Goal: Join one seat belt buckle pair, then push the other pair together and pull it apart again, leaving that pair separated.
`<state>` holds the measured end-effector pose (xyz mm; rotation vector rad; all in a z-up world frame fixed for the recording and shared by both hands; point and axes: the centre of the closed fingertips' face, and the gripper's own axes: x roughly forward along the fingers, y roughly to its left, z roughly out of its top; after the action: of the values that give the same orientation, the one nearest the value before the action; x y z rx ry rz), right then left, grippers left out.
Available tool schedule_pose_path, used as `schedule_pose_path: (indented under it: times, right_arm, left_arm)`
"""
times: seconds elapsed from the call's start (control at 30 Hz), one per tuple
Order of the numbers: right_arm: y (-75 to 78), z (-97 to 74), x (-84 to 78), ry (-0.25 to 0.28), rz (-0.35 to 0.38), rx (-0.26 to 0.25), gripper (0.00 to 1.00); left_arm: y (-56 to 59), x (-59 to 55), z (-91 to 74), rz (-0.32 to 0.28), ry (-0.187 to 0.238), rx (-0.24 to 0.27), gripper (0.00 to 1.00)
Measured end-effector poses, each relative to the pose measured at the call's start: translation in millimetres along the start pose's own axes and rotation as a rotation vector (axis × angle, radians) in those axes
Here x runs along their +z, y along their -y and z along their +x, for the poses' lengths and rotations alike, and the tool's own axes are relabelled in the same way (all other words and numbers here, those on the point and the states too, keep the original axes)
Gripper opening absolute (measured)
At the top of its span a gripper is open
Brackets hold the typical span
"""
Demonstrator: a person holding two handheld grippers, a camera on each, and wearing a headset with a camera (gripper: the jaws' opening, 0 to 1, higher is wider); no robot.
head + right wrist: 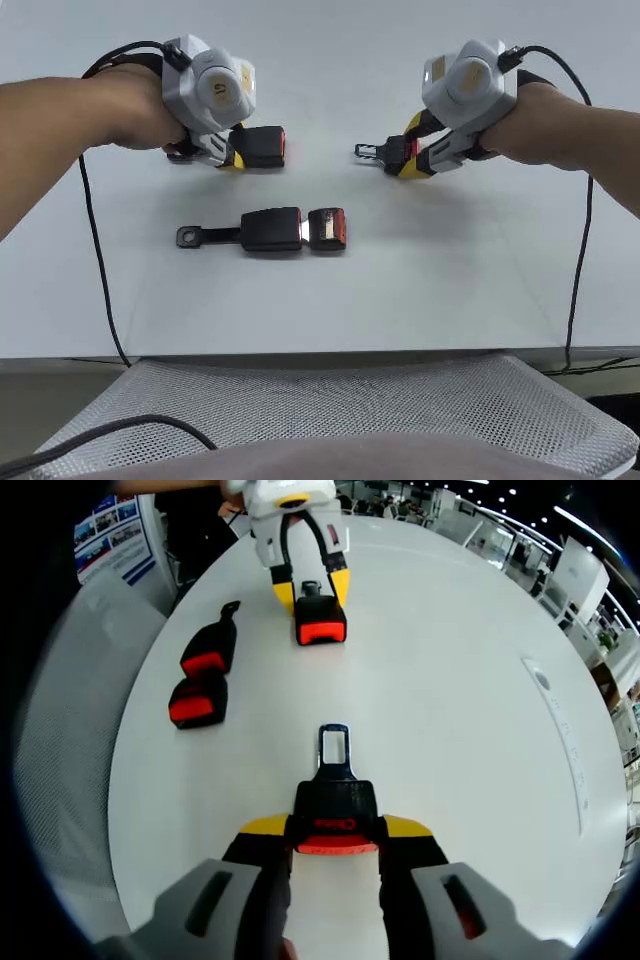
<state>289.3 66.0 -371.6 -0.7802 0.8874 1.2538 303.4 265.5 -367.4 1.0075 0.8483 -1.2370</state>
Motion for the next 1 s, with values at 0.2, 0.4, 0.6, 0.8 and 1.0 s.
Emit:
schedule_pose_path:
  times: [0.2,0.4,0.6,0.8,1.0]
  right_arm:
    - [-0.3,1.3,-0.5,0.0,-0.02,0.022,0.33]
    - [-1.0,3.1,2.1,-0.01,-0.039,0.019,0.33]
    - [-3.7,2.0,6.4,-0.022,-0.049,0.007,0.33]
    - [-6.5,6.7,19.5,-0.006,-0.06,0.006,0.33]
    - [-10.9,15.8,37.1,0.021,-0.066,0.003,0.33]
  left_arm:
    - [0.9,0.2,0.5,-0.007,-0.005,0.0,0.31]
    - [2.9,1.7,0.5,0.003,-0.024,-0.001,0.31]
    - [4.0,1.8,-0.3,-0.006,-0.016,-0.009,0.31]
    - [4.3,2.2,-0.3,-0.013,-0.018,-0.007,0.31]
    - [4.2,1.6,0.2,-0.016,-0.024,-0.01,0.31]
